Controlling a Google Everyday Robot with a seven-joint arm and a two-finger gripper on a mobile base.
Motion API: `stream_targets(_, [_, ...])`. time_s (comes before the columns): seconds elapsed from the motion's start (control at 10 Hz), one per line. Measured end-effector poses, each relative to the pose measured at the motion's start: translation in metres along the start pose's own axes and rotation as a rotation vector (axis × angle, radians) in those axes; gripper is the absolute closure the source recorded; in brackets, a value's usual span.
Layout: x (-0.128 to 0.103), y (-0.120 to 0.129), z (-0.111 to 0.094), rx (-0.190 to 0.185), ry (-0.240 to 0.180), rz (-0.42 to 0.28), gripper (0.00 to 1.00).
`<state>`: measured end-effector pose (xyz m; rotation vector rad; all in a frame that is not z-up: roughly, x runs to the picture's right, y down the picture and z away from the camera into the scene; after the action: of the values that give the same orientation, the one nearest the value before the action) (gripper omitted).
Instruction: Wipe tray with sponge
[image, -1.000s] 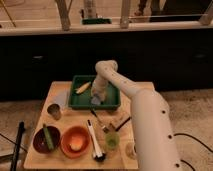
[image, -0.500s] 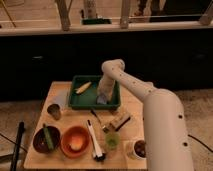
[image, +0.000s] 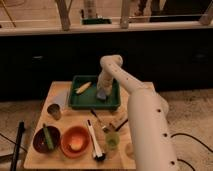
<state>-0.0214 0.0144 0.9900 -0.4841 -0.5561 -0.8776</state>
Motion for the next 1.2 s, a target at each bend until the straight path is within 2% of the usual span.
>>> stream_targets(0.3, [-0.025, -0.029, 0.017, -0.008, -0.053, -0.085, 1.00])
stream_targets(0.6, [-0.058, -0.022, 0.021, -0.031, -0.095, -0.156, 1.00])
stream_targets(0.9, [-0.068, -0.002, 0.008, -0.033, -0.085, -0.150, 1.00])
stream_targets(1.2, [-0.044, 0.034, -0.012, -0.042, -0.037, -0.072, 1.00])
